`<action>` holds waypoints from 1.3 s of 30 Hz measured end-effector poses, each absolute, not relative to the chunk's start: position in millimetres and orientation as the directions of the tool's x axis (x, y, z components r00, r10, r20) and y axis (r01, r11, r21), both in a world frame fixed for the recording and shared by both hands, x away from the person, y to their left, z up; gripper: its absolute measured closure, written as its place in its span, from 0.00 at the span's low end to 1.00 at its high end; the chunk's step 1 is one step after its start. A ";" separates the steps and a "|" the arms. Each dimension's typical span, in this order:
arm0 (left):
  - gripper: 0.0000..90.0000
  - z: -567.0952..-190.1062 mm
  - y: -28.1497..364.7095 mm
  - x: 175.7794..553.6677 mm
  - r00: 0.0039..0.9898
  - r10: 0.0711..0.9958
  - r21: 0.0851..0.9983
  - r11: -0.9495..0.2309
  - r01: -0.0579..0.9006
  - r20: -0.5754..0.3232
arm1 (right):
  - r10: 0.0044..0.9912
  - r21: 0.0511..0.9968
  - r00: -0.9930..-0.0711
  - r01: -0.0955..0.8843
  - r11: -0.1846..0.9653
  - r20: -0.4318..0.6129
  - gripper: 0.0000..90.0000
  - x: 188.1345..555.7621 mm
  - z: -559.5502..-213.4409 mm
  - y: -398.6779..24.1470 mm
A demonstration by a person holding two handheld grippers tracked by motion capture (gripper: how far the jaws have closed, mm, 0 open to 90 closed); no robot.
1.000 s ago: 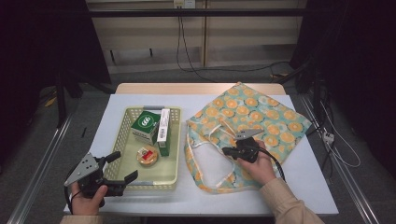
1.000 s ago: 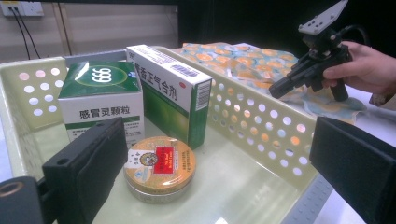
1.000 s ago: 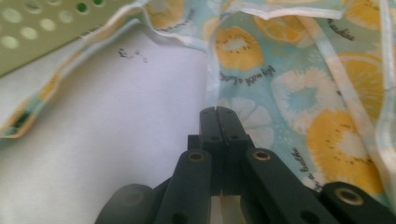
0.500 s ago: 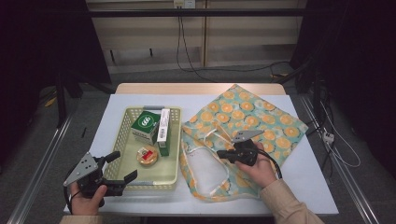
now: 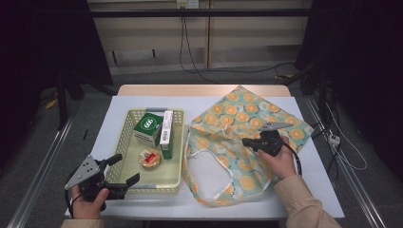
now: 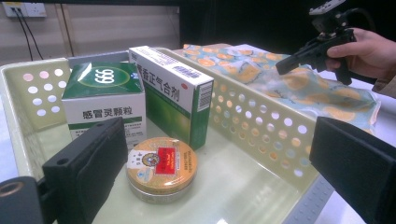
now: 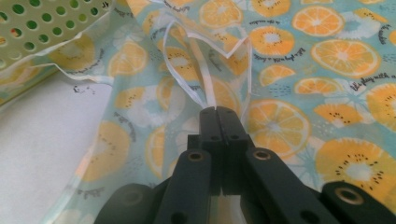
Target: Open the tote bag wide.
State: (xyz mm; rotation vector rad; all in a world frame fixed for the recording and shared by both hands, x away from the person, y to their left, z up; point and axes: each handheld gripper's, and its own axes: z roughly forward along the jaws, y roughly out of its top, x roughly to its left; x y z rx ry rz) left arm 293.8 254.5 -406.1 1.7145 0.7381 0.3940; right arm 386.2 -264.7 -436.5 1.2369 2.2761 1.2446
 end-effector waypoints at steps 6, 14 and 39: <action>0.05 -406.0 253.7 293.9 0.748 0.654 0.954 -0.141 0.264 -0.111 | 0.810 0.776 -0.574 0.563 0.284 0.120 1.00 394.0 -447.6 -265.5; 0.05 -407.1 253.0 294.2 0.748 0.653 0.954 -0.135 0.268 -0.118 | 0.820 0.771 -0.565 0.562 0.300 0.093 0.99 395.5 -455.2 -268.0; 0.05 -405.7 252.6 294.6 0.750 0.651 0.955 -0.133 0.264 -0.117 | 0.747 0.803 -0.662 0.474 0.362 0.054 0.65 378.4 -426.7 -232.9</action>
